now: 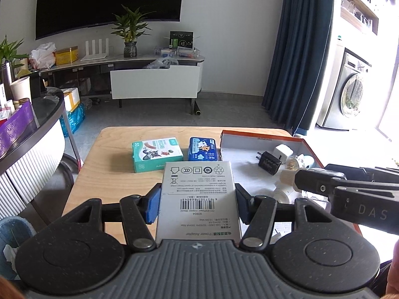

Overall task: Organize rigid objects
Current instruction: 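Carry the white box with the left gripper while the right carries the glass bottle over the cardboard box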

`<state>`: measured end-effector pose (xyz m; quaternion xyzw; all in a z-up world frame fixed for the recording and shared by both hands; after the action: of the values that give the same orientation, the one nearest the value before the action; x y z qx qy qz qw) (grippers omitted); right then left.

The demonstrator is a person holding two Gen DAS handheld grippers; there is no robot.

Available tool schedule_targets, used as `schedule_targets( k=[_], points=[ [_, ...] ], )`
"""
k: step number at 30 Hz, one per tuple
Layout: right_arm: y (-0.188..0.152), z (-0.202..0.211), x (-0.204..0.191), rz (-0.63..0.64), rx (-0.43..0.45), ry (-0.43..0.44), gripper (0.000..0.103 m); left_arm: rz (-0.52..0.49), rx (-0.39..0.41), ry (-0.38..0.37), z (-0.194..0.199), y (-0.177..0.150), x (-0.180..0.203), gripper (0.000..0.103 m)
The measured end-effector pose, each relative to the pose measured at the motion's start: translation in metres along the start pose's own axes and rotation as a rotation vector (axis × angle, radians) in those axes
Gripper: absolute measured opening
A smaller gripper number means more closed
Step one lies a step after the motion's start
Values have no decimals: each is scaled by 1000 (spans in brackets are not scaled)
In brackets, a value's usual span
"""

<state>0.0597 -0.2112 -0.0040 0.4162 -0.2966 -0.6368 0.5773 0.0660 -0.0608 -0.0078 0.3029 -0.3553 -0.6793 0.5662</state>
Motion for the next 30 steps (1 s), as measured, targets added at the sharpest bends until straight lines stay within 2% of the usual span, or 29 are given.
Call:
schedule_targets(
  k=[30],
  points=[
    [9,26,57,-85,47,-97,60,-83,-4,-109,-17,11,55,59]
  ],
)
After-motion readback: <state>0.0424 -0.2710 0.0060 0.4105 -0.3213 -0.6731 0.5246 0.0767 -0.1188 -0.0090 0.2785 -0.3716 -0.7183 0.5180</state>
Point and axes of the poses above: each gripper's, at about its wrist camera, not at the fingertips, and z roughly against the way its jaws point, x to its right, y to its top, the point moved 5 cm from there along -z, roughly the way its jaws point, and after that the axes turned 5 degrees about -z, right-handed, at the moved point
